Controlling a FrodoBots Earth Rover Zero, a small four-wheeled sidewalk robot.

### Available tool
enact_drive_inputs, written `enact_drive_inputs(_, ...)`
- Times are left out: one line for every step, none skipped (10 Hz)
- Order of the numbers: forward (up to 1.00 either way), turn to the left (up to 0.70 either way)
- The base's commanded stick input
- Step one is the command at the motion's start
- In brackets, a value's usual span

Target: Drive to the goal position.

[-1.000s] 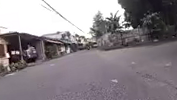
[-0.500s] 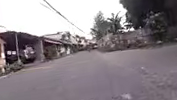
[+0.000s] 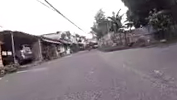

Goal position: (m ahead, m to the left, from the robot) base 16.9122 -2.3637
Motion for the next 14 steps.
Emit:
enact_drive_inputs(1.00, 0.00)
enact_drive_inputs(1.00, 0.00)
enact_drive_inputs(1.00, 0.00)
enact_drive_inputs(1.00, 0.00)
enact_drive_inputs(1.00, 0.00)
enact_drive_inputs(1.00, 0.00)
enact_drive_inputs(1.00, 0.00)
enact_drive_inputs(1.00, 0.00)
enact_drive_inputs(1.00, 0.00)
enact_drive_inputs(1.00, 0.00)
enact_drive_inputs(1.00, 0.00)
enact_drive_inputs(1.00, 0.00)
enact_drive_inputs(1.00, 0.00)
enact_drive_inputs(1.00, 0.00)
